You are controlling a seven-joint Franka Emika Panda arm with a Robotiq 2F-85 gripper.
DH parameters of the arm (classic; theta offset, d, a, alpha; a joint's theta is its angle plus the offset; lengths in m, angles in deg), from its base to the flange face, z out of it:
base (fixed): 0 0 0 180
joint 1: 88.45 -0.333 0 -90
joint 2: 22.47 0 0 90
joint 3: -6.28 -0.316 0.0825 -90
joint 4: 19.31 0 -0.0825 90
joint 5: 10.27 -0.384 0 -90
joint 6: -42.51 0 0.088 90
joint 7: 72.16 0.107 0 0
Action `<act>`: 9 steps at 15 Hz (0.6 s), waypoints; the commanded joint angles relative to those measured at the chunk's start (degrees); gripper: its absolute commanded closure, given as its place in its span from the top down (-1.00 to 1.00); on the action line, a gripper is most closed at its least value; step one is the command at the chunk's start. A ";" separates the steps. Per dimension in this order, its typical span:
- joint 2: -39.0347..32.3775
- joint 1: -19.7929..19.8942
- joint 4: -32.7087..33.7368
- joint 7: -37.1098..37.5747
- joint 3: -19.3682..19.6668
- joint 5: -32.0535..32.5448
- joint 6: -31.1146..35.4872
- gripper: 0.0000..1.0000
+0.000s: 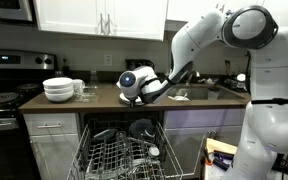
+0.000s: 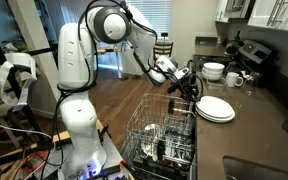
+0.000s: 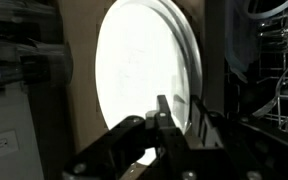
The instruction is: Place one white plate from the countertop inside the dishwasher
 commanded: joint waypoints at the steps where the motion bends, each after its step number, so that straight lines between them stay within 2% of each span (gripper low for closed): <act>1: 0.73 0.10 -0.69 0.34 -0.01 1.12 0.43 -0.97; 9: 1.94 -0.31 -1.38 0.41 -0.42 0.98 -0.02 -0.96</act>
